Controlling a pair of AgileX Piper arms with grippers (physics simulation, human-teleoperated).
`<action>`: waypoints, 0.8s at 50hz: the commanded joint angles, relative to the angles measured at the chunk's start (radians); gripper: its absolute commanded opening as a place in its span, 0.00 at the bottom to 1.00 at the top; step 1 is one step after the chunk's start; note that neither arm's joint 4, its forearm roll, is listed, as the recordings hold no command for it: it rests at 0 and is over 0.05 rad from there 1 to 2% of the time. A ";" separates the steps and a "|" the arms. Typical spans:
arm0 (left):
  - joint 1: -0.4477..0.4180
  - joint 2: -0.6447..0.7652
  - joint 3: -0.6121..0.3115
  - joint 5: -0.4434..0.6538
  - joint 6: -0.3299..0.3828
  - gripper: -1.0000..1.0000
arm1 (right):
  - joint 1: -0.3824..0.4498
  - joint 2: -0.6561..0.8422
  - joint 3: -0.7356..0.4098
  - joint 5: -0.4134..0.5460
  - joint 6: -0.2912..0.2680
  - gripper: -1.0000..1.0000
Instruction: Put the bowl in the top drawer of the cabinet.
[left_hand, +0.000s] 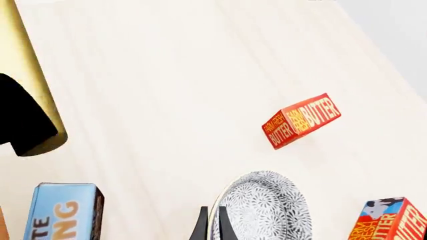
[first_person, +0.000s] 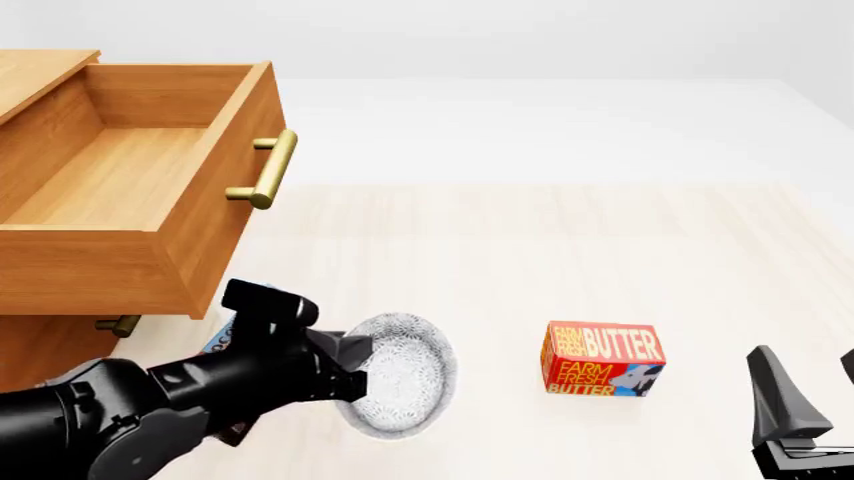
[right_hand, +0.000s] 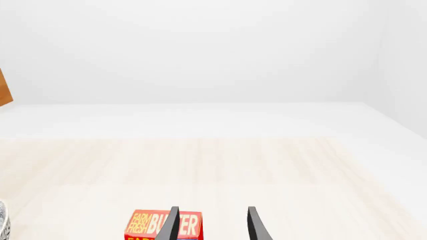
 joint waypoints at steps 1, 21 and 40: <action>0.002 -0.074 -0.007 0.037 0.068 0.00 | 0.000 0.000 0.000 0.000 0.000 1.00; -0.023 -0.170 -0.028 0.103 0.115 0.00 | 0.000 0.000 0.000 0.000 0.000 1.00; -0.037 -0.281 -0.075 0.192 0.171 0.00 | 0.000 0.000 0.000 0.000 0.000 1.00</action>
